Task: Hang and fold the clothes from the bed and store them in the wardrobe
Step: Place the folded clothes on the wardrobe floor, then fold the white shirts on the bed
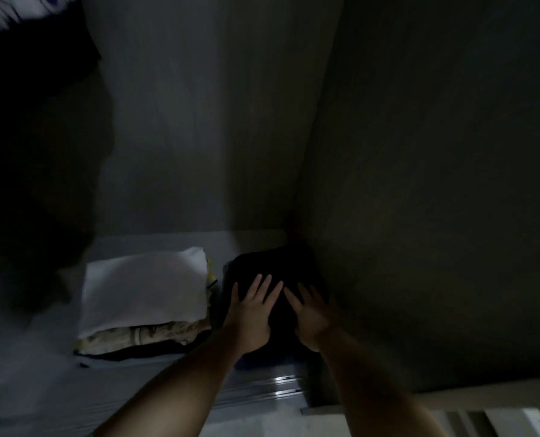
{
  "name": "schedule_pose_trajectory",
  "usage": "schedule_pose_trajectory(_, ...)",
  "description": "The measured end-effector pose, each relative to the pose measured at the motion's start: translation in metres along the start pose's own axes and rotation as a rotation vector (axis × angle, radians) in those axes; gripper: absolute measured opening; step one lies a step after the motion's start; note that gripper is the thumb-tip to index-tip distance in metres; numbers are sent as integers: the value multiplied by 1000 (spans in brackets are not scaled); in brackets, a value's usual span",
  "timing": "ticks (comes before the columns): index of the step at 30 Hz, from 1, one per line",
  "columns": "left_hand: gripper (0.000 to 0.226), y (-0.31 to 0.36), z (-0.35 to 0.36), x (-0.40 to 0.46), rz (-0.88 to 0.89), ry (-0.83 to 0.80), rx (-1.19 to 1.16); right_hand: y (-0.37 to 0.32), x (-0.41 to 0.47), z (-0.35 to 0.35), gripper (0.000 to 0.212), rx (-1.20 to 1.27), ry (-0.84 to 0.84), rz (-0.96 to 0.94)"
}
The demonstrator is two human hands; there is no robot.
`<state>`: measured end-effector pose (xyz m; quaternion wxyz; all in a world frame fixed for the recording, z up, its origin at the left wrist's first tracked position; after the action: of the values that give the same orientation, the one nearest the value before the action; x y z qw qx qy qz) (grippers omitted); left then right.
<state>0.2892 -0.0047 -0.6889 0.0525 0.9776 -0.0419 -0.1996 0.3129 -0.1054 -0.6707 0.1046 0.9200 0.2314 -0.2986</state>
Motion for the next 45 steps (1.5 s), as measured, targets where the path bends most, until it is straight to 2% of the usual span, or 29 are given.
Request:
schedule_pose_trajectory(6,80,3,-179,-95,-59,79,19,-18,-115,-147,60,121,139,-9)
schedule_pose_trajectory(10,73,17,-282,-159,-70,112,36,-21,-195,-228,57,123,184,54)
schedule_pose_trajectory(15,48,40,-371,-227,-63,138,-19,-30,-284,-289,37,162,225,96)
schedule_pose_trajectory(19,28,68,-407,-271,11,207,15,-42,-344,-307,35,185,275,99)
schedule_pose_trajectory(25,26,150,-401,-322,135,160,43,-4,-440,-274,40,205,298,208)
schedule_pose_trajectory(29,25,235,-396,-343,260,167,60,58,-505,-238,34,195,266,354)
schedule_pose_trajectory(34,28,340,-401,-358,401,207,105,155,-593,-195,42,359,306,563)
schedule_pose_trajectory(39,28,476,-400,-380,557,218,148,245,-689,-140,30,216,246,666)
schedule_pose_trajectory(45,26,648,-374,-417,669,202,140,352,-807,-66,37,287,279,810)
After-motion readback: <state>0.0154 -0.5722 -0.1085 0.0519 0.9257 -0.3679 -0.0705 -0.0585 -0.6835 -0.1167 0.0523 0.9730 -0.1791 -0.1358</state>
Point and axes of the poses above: each hand's wrist, its own x-axis towards the middle knuckle, its own z-axis out of the palm, y = z × x, the point moved 10 cm from there along x, towards the middle knuckle, and after that the axes turned 5 degrees about -y, right-handed, at the moved point
